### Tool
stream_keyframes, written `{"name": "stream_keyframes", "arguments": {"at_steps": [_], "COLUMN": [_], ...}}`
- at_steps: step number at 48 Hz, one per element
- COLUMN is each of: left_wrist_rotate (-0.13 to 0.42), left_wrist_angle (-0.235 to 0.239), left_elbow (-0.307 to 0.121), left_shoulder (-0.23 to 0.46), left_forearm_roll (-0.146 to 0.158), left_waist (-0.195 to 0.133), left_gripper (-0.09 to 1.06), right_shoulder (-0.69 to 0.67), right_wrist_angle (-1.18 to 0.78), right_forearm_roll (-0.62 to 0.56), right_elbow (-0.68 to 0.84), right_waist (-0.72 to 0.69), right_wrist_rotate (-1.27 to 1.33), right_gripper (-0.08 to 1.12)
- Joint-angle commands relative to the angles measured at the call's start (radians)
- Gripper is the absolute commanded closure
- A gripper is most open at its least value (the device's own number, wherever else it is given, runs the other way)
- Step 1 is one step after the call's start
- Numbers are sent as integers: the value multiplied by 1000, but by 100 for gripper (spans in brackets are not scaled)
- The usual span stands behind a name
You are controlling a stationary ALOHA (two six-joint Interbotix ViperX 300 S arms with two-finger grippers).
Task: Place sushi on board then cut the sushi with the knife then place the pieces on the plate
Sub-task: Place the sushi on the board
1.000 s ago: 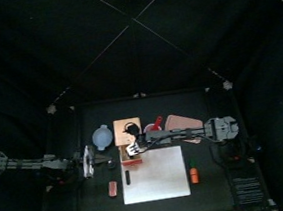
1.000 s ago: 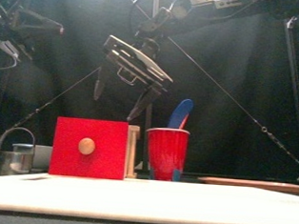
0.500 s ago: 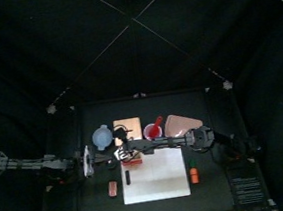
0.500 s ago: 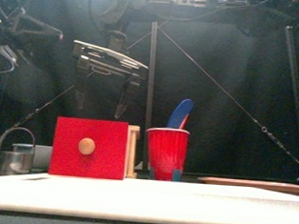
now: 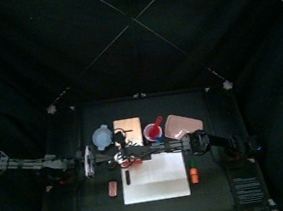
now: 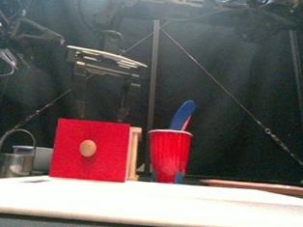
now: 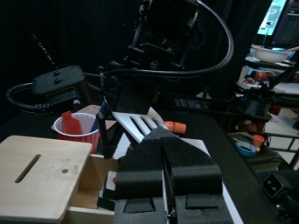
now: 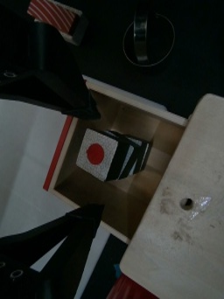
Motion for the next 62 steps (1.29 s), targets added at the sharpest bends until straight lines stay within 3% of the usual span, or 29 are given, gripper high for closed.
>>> {"name": "stream_keyframes", "arguments": {"at_steps": [1,12,29,40,62], "left_wrist_rotate": [-2,-2,-2,0,8], "left_wrist_angle": [-8,-9,-9,-15,-15], "left_elbow": [-15,-12,-8,-9,-35], "left_shoulder": [5,6,5,5,5], "left_forearm_roll": [-2,-2,-8,-8,-6], "left_waist": [2,2,-3,-2,3], "left_gripper": [89,89,89,89,89], "right_shoulder": [-21,-6,8,-49,-126], "right_wrist_angle": [-2,-3,-3,104,198], "right_forearm_roll": [-3,-3,-17,-101,-74], "right_elbow": [-31,-38,-44,-140,-166], "right_waist": [3,2,5,35,80], "right_wrist_rotate": [3,3,-2,-28,-331], "right_gripper": [0,2,35,35,36]}}
